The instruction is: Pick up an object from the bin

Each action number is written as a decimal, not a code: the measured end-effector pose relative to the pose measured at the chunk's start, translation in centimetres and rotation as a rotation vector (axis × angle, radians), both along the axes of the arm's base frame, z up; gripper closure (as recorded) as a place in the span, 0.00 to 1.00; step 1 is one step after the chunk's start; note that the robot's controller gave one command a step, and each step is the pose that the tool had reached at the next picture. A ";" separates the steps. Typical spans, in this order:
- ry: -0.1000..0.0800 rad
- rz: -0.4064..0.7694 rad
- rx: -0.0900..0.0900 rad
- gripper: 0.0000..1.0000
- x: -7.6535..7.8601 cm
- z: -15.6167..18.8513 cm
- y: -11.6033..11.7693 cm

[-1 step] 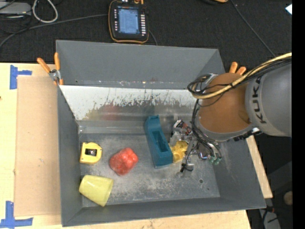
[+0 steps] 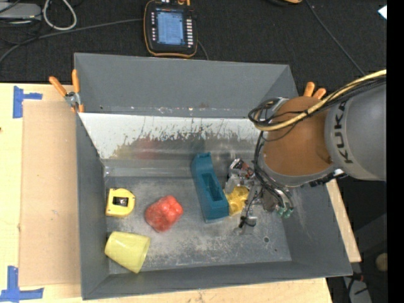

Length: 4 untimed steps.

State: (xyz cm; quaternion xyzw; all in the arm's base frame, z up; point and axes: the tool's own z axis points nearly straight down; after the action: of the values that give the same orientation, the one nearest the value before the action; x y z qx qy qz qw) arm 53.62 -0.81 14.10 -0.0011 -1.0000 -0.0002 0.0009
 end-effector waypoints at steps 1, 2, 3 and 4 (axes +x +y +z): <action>0.000 0.146 0.001 0.00 -4.1 -2.7 -2.0; 0.002 0.209 0.001 0.00 -3.4 -7.3 -7.2; 0.004 0.178 0.007 0.00 -5.3 -5.6 0.0; 0.003 0.061 -0.001 0.00 -3.2 -5.3 -4.1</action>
Offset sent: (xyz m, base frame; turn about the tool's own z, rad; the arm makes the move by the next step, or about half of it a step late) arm -0.0329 -0.0714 -0.0710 -0.2126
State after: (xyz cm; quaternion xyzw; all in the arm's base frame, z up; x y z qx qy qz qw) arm 50.46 -4.92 8.82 0.0295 -0.9996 0.0003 0.0022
